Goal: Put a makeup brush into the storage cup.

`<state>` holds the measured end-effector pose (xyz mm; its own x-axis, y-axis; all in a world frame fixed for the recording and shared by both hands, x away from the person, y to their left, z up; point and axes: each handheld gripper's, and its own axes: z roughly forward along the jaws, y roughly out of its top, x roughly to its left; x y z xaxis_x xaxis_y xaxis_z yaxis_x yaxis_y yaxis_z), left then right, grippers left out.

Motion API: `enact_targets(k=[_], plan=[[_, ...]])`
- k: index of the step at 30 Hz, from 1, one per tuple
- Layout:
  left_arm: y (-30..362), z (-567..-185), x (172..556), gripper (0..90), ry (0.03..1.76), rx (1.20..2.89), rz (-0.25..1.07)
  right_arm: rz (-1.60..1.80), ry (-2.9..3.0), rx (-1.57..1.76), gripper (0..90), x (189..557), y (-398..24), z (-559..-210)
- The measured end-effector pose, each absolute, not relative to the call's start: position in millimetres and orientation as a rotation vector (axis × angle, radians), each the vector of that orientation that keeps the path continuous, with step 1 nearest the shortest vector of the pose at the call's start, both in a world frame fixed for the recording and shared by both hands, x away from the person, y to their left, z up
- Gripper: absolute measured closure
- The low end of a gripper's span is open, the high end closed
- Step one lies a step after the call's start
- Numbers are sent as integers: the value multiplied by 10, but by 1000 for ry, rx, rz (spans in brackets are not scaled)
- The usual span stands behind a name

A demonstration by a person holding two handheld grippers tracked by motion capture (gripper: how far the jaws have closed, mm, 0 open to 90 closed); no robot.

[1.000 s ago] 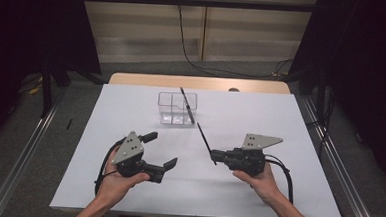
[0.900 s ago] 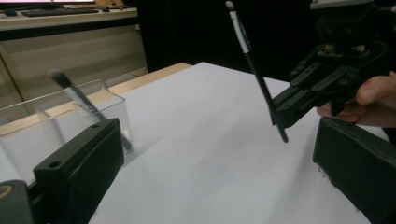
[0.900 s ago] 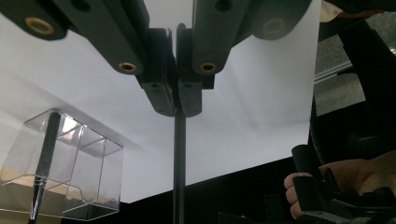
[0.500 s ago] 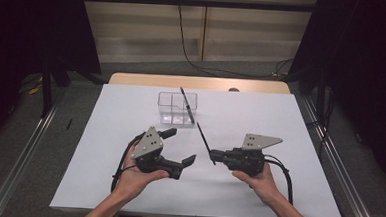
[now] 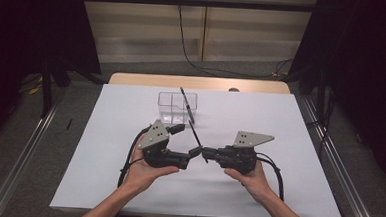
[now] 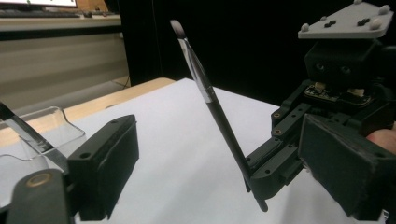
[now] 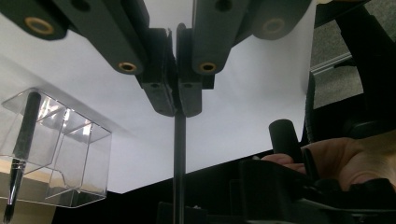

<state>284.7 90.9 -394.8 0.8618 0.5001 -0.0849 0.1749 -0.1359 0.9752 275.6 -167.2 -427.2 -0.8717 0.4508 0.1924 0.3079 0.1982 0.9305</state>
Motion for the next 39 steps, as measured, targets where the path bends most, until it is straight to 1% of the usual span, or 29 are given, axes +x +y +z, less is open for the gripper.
enact_targets(k=[1, 3, 5, 9, 12, 25, 39], plan=[[902, -3948, 2858, 155, 517, 1709, 291, 1765, 2333, 743, 862, 2755, -1673, -4276], [878, -3958, 2866, 228, 512, 1714, 292, 1767, 2331, 752, 862, 2756, -1679, -4288], [857, -3969, 2870, 252, 510, 1720, 297, 1767, 2332, 757, 862, 2758, -1677, -4297], [816, -3953, 2866, 409, 491, 1719, 326, 1763, 2342, 752, 862, 2752, -1659, -4317], [797, -3963, 2877, 507, 519, 1715, 315, 1756, 2345, 754, 862, 2749, -1653, -4321], [799, -3994, 2900, 768, 558, 1696, 257, 1767, 2326, 776, 862, 2754, -1667, -4336], [750, -4009, 2892, 851, 555, 1678, 162, 1748, 2342, 767, 861, 2752, -1639, -4370]])
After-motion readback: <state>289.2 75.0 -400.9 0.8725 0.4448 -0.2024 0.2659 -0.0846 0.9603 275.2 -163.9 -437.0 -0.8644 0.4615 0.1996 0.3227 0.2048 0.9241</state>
